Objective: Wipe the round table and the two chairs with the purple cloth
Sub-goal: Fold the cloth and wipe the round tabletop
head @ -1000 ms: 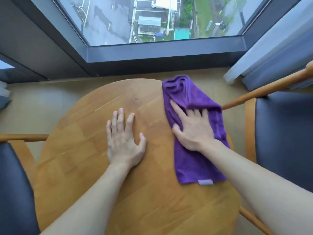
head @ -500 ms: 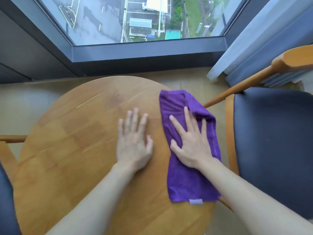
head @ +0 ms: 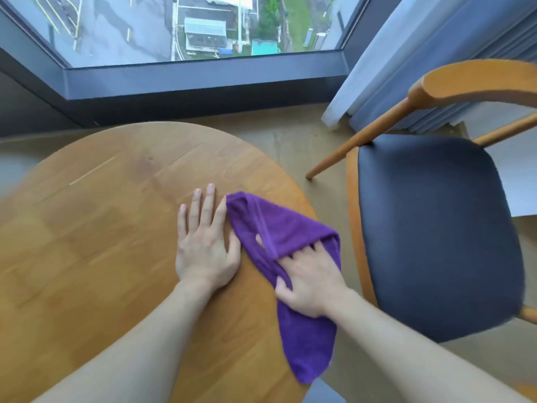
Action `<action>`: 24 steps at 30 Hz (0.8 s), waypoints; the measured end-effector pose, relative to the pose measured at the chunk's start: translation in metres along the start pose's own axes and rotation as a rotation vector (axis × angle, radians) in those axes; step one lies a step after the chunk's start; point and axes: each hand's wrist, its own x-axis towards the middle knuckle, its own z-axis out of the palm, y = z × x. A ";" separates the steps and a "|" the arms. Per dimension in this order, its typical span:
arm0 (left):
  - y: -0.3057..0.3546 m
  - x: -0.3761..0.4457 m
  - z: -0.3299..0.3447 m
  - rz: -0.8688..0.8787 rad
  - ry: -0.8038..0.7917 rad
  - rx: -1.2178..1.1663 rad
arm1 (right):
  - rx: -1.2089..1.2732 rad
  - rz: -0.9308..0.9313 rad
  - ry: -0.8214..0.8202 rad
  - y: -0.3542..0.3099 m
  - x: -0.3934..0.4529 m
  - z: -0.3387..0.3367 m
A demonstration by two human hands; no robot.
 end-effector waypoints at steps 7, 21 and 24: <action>0.000 -0.001 0.004 0.012 0.031 -0.021 | 0.057 0.302 0.162 -0.038 0.084 -0.006; -0.009 -0.003 0.010 0.081 0.070 -0.043 | 0.103 0.452 0.176 -0.039 0.059 0.002; -0.009 -0.004 0.008 0.083 0.069 -0.053 | 0.173 0.445 0.172 -0.064 0.060 0.009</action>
